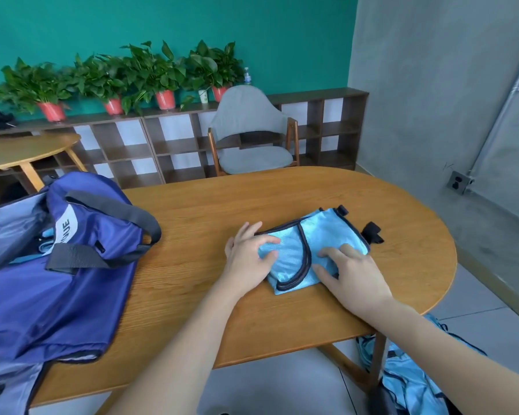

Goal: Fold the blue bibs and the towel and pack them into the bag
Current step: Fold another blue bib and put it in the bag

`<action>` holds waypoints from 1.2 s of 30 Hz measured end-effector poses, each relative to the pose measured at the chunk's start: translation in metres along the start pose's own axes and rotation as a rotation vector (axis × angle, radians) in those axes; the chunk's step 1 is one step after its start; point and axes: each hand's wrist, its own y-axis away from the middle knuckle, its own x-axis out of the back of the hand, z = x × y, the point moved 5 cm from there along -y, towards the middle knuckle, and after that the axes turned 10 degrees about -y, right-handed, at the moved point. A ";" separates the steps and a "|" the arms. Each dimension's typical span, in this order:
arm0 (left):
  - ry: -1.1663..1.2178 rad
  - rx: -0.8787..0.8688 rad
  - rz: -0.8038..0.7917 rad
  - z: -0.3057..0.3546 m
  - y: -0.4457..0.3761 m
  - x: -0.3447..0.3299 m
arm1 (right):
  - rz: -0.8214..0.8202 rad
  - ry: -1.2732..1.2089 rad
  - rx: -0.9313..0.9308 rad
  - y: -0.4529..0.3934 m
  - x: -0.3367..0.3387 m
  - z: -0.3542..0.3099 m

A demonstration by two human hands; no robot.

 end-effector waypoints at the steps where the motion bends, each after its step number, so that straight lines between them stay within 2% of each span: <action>1: 0.015 0.014 0.040 0.000 -0.001 0.004 | -0.046 -0.026 0.035 -0.006 -0.002 0.005; 4: 0.185 0.066 0.127 -0.009 -0.004 0.013 | -0.210 -0.120 0.117 -0.023 -0.005 0.021; 7: 0.306 0.059 0.073 -0.011 -0.002 0.011 | -0.176 -0.165 0.100 -0.040 0.002 0.032; 11: 0.039 -0.010 0.085 -0.005 0.002 0.006 | -0.072 -0.262 0.099 -0.040 0.013 0.028; 14: -0.064 -0.075 0.113 -0.002 0.001 0.002 | -0.142 -0.355 0.160 -0.025 0.018 0.014; 18: -0.168 -0.030 0.113 -0.005 -0.004 0.001 | -0.244 -0.391 0.239 -0.006 0.020 0.001; 20: -0.163 -0.056 0.161 -0.003 -0.003 0.003 | -0.264 -0.338 0.329 0.000 0.018 -0.005; 22: -0.046 -0.124 0.211 0.002 0.002 0.007 | -0.239 -0.291 0.415 0.001 0.016 -0.010; 25: 0.178 -0.168 0.104 0.017 0.016 0.009 | -0.215 -0.288 0.487 0.001 0.015 -0.011; 28: 0.282 -0.170 -0.110 0.027 0.027 0.002 | -0.209 -0.314 0.502 0.001 0.015 -0.012; 31: 0.350 -0.168 -0.251 0.027 0.030 0.000 | -0.187 -0.360 0.453 0.000 0.018 -0.011; 34: 0.313 -0.186 -0.282 0.028 0.030 0.001 | -0.125 -0.411 0.372 -0.002 0.022 -0.007; 36: 0.224 -0.200 -0.222 0.029 0.031 0.002 | -0.107 -0.439 0.344 -0.003 0.024 -0.005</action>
